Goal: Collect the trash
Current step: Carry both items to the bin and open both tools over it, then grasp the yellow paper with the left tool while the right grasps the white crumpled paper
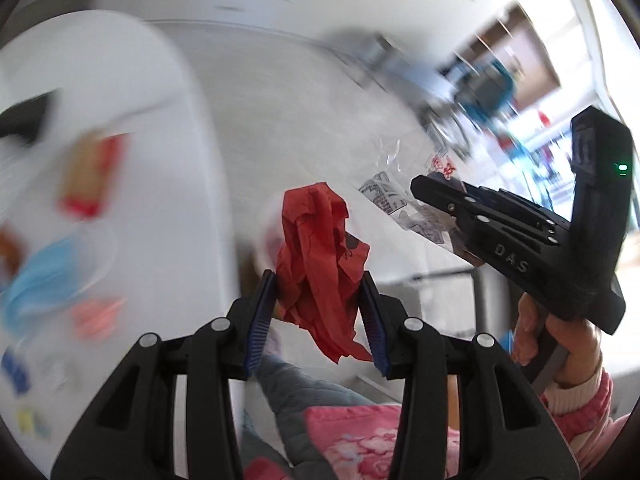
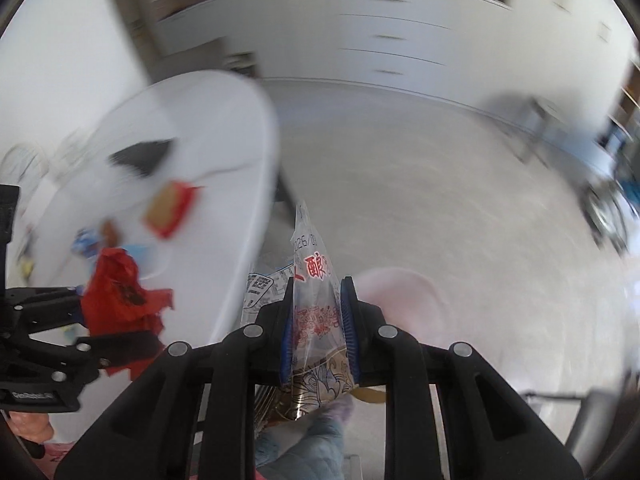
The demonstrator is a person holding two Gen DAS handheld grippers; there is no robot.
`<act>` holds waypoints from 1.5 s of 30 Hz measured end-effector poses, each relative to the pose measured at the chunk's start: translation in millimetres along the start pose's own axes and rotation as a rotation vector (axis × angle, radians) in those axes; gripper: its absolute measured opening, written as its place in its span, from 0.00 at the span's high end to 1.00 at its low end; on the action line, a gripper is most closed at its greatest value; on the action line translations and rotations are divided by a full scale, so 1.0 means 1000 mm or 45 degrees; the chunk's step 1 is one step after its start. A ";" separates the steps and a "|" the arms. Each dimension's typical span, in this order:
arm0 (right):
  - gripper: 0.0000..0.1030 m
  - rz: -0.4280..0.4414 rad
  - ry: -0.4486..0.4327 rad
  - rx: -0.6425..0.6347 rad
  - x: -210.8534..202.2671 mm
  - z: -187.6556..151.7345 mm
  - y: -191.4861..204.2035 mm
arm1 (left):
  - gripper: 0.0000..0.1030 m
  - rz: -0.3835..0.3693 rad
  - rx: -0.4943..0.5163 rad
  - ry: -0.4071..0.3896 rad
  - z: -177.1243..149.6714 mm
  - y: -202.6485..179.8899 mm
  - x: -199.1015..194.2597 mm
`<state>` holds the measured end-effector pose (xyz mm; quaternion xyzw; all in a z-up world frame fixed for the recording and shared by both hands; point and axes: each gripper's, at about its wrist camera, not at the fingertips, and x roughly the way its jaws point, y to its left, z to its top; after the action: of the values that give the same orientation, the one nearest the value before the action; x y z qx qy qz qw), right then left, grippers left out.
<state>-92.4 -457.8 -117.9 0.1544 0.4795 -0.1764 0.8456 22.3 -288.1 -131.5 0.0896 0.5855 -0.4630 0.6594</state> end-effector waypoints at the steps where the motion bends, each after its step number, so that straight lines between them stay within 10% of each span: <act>1: 0.79 -0.023 0.000 0.026 -0.001 -0.004 -0.011 | 0.60 -0.002 0.038 0.024 0.008 -0.012 0.016; 10: 0.77 -0.113 0.010 0.250 0.010 -0.020 -0.104 | 0.59 -0.035 0.151 0.221 0.053 -0.075 0.131; 14: 0.77 -0.108 0.020 0.291 0.022 -0.021 -0.122 | 0.44 -0.011 0.147 0.274 0.065 -0.086 0.157; 32: 0.69 0.018 0.113 0.213 0.070 -0.019 -0.104 | 0.11 0.210 -0.053 -0.001 0.075 -0.047 0.051; 37: 0.25 0.018 0.179 0.159 0.104 -0.028 -0.082 | 0.08 0.317 -0.145 -0.065 0.062 -0.024 0.011; 45: 0.02 0.019 0.165 0.133 0.097 -0.014 -0.040 | 0.08 0.416 -0.249 -0.150 0.033 0.009 -0.039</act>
<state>-74.4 -502.2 -212.1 0.2133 0.5223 -0.1844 0.8048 56.1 -285.2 -92.3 0.0919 0.5656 -0.2952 0.7645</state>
